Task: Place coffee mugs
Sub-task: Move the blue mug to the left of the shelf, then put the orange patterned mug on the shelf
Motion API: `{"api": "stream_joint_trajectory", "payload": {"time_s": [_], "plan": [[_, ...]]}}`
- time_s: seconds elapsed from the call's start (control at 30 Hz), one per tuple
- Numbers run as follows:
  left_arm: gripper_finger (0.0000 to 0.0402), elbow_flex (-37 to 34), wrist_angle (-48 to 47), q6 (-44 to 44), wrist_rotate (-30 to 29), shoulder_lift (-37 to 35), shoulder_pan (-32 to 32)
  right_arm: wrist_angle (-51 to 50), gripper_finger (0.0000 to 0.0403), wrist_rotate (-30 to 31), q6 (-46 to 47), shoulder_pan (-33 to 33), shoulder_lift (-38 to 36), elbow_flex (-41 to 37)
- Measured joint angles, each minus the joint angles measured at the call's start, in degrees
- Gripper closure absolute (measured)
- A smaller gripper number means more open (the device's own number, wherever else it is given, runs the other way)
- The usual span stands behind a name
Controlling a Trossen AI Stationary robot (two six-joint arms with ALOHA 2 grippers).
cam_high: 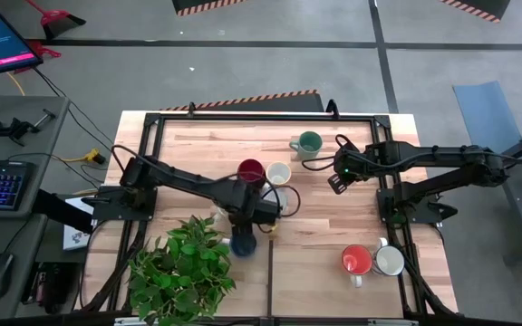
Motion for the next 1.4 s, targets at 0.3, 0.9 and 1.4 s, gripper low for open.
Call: {"api": "stream_joint_trajectory", "payload": {"time_s": [0.3, 0.9, 1.4], "plan": [[0.0256, 10.96, -13.92, 8.09, -4.18, 0.0, 1.72, 0.27, 0.0313, -0.04, -1.51, 0.0, 0.02, 0.0], [0.0257, -17.27, -6.89, -2.39, -12.19, -33.55, 2.41, 36.39, 0.0313, -9.09, -21.48, -2.05, 2.59, 0.0], [0.0257, -29.66, -3.21, -5.86, -15.04, -42.93, 2.41, 35.55, 0.0313, -17.52, -21.06, -8.61, 23.3, 10.58]]}}
